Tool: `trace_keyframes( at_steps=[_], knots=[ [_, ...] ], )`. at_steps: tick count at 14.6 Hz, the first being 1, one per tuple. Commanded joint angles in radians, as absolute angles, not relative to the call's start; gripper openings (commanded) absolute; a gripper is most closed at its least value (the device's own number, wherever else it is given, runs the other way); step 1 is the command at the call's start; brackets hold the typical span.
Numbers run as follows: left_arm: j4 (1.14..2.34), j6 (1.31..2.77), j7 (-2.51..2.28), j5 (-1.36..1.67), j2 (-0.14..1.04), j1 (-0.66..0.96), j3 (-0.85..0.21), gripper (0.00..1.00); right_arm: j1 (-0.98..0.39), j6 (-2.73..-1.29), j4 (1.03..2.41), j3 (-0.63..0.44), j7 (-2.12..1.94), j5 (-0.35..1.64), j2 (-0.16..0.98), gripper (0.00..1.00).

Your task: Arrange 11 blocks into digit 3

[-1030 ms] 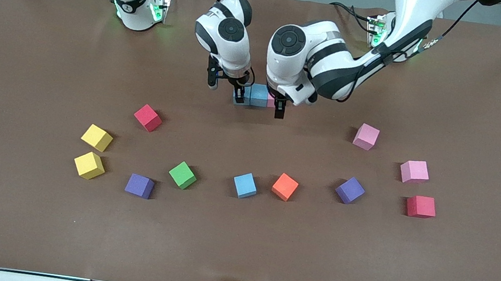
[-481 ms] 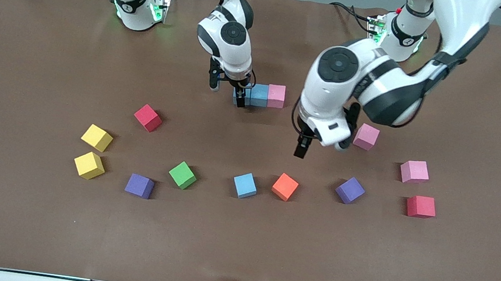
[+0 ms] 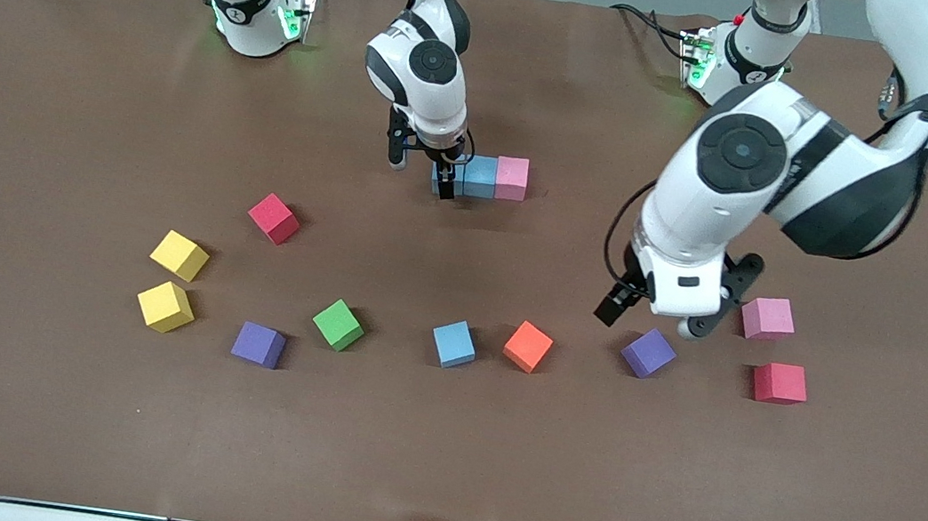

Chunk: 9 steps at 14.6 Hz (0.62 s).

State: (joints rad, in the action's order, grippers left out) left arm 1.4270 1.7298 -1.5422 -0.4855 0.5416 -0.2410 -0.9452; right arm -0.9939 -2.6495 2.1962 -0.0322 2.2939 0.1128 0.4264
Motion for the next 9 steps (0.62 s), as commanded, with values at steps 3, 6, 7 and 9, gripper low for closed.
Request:
trace_keyframes(
  at_steps=[3,6,7,9],
  knots=[
    [1.381,1.644,-1.157,-0.471,0.442,-0.279,-0.857,1.0,-1.003,-2.608,2.187,-0.04,2.301,0.124,0.416,1.0],
    [1.381,1.644,-0.891,-0.31,0.336,-0.243,-0.659,1.0,-1.0,-2.592,2.187,-0.041,2.299,0.124,0.41,1.0],
    [1.384,1.643,-0.791,-0.266,0.292,-0.207,-0.572,1.0,-0.999,-2.586,2.187,-0.041,2.299,0.124,0.408,1.0],
    [1.384,1.612,-0.627,-0.163,0.227,-0.14,-0.401,1.0,-0.997,-2.562,2.175,-0.041,2.299,0.124,0.408,1.0]
  ],
)
